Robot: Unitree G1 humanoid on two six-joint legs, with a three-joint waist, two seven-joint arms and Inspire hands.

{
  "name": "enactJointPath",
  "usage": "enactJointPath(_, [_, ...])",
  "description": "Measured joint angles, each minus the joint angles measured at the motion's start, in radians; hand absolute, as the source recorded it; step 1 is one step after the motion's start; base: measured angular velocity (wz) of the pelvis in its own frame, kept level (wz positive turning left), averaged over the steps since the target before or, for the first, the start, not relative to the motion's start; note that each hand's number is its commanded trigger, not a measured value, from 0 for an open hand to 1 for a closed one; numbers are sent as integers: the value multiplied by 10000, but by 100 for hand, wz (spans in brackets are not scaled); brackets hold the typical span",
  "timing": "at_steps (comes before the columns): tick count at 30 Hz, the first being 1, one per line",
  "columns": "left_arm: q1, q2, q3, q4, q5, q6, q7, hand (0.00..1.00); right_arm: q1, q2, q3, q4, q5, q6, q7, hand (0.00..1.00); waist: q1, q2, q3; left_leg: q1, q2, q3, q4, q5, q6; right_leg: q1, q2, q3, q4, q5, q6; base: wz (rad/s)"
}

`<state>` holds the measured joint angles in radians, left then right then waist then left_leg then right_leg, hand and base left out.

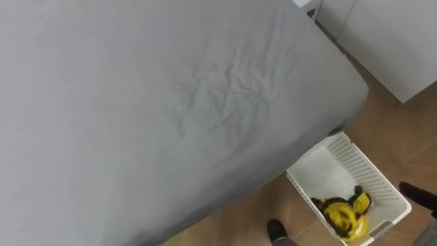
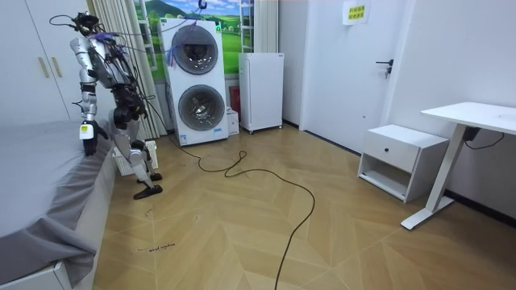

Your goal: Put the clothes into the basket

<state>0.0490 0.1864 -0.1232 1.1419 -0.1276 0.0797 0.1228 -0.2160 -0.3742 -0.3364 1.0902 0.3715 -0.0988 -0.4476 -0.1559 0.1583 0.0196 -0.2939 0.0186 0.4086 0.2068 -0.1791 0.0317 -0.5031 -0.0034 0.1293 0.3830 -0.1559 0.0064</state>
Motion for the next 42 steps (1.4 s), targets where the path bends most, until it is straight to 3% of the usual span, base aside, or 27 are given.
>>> enactJointPath(5, [90, 122, -5, -1, -4, -206, -77, 0, 4, -34, 3, 24, 141, -144, -83, 0, 0, -129, 78, 53, 7, -33, -6, 2, -3, 83, -4, -30, -40, 1, -3, 1])
enactJointPath(11, [131, 245, -14, -5, 17, -428, -101, 0, 107, -86, 10, 350, 172, -247, -304, 0, -14, -260, 71, 208, 5, -196, -5, 1, -3, 435, -129, -477, -221, 3, -1, 13])
enactJointPath(17, [304, 311, 19, -207, 21, -456, -194, 0, 714, -86, 657, 332, 365, -307, -43, 0, 156, -449, 54, 847, 57, -304, -110, 1, -5, 1348, -161, -862, -590, -24, -26, 18])
enactJointPath(21, [436, 343, 37, -424, 35, -516, -280, 0, 1359, 289, 1001, 293, 345, -303, 504, 0, 293, -825, -11, 1386, 55, -805, -184, 21, -38, 2204, -212, -1301, -922, -46, -46, 32])
enactJointPath(25, [526, 345, 95, -459, 275, -553, -444, 0, 1725, 864, 1309, 223, 167, -224, 968, 0, 478, -1194, -203, 1957, 50, -1168, -229, 19, -40, 3211, -217, -1631, -1525, 8, -18, 27])
enactJointPath(28, [668, 330, 104, -615, 327, -552, -442, 0, 1833, 1298, 1580, 202, 182, -46, 1259, 0, 570, -1369, -283, 2402, 25, -1470, -376, 13, -51, 3920, -225, -1885, -1895, 40, 19, 34])
enactJointPath(30, [727, 280, 109, -697, 369, -552, -438, 0, 1953, 1467, 1999, 37, 190, -27, 1449, 0, 627, -1403, -292, 2616, -3, -1645, -414, 10, -51, 4243, -255, -2028, -2003, 60, 44, 28])
enactJointPath(34, [741, 3, 475, -852, 1014, -650, -263, 0, 2338, 1912, 2451, 2, -61, 45, 1868, 0, 822, -1479, -247, 2927, -88, -2197, -480, -2, -63, 4851, -299, -2477, -2337, 64, 65, 36])
enactJointPath(37, [740, -102, 474, -844, 1008, -807, -140, 0, 2332, 2164, 2651, 186, -247, 46, 2146, 0, 821, -1508, -201, 2943, -108, -2338, -478, -2, -64, 5018, -314, -2661, -2344, 58, 60, 22])
enactJointPath(40, [743, -165, 478, -844, 1260, -896, -41, 0, 2366, 2290, 3002, 438, -270, 104, 2414, 0, 845, -1596, -110, 2983, -163, -2621, -476, -2, -64, 5179, -370, -2922, -2345, -13, 61, 22])
enactJointPath(42, [741, -179, 507, -845, 1578, -953, -41, 0, 2467, 2306, 3169, 452, -284, 188, 2615, 0, 845, -1663, -100, 2987, -208, -2769, -474, -2, -63, 5252, -413, -3098, -2339, -70, 78, 30])
